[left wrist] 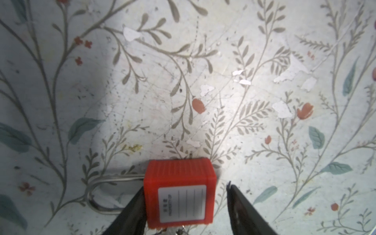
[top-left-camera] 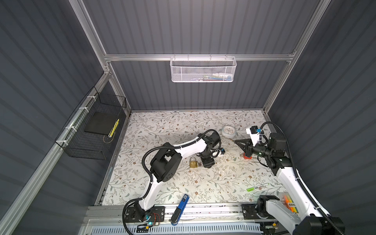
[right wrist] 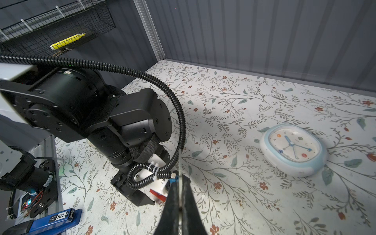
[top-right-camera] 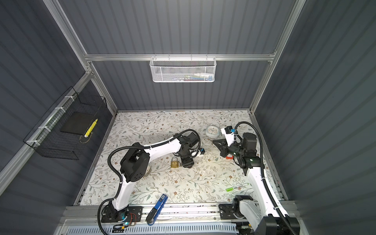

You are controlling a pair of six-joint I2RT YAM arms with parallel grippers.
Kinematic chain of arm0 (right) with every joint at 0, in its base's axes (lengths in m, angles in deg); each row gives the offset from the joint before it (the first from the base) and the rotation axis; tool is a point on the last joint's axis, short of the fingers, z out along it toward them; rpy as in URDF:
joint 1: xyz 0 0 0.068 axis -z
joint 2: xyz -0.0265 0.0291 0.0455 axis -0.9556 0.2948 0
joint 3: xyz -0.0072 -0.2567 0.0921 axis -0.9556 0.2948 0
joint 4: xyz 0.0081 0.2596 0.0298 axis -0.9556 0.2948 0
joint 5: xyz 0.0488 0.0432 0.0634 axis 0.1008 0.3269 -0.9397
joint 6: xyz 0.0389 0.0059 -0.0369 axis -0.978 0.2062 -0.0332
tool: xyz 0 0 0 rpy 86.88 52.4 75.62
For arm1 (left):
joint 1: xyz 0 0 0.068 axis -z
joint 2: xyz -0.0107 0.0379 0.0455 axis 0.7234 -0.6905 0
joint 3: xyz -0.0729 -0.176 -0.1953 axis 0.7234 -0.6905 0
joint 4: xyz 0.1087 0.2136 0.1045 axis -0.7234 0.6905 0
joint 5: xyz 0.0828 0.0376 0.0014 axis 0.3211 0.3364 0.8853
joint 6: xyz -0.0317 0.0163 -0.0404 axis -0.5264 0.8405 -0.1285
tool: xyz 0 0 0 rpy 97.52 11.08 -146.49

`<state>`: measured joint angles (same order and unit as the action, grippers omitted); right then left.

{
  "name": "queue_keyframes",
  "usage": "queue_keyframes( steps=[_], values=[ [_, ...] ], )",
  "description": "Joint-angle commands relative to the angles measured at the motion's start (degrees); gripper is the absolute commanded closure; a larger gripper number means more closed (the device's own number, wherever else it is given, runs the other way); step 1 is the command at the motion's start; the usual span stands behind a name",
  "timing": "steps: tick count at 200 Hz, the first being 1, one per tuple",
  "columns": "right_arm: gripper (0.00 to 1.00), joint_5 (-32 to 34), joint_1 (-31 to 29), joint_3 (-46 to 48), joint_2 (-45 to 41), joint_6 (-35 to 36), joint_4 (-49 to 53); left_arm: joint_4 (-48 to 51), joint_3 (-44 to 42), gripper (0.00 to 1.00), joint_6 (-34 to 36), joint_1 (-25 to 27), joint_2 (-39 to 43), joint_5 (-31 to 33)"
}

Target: Lock with the key

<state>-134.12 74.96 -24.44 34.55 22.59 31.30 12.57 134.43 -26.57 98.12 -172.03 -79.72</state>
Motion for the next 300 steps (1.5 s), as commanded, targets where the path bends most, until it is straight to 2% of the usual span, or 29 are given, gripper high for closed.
queue_keyframes(
  steps=[1,46,80,189,210,249,300],
  values=[
    [1.00,-0.70,0.19,-0.52,0.32,-0.38,-0.45,1.06,-0.25,0.43,1.87,0.20,1.08,0.66],
    [1.00,-0.76,0.15,-0.72,0.41,-0.47,-0.29,0.48,-3.27,0.50,5.81,0.20,3.15,1.84],
    [1.00,-0.76,0.18,-0.77,0.57,-0.69,-0.27,-0.02,-4.97,0.49,10.11,0.18,4.38,2.43],
    [1.00,-0.83,0.19,-0.37,0.32,-0.40,0.46,0.10,-3.06,0.44,14.95,-0.14,2.69,2.88],
    [1.00,-0.76,0.15,-0.41,0.24,-0.29,0.56,-0.06,-2.88,0.41,15.26,-0.11,2.50,2.36],
    [1.00,-0.84,0.17,-0.19,0.47,-0.56,0.43,-0.22,-2.45,0.30,15.07,-0.14,2.75,2.53],
    [1.00,-0.85,0.13,-0.33,0.61,-0.91,0.23,-1.06,-2.22,0.23,14.72,-0.11,5.43,2.86]
  ],
)
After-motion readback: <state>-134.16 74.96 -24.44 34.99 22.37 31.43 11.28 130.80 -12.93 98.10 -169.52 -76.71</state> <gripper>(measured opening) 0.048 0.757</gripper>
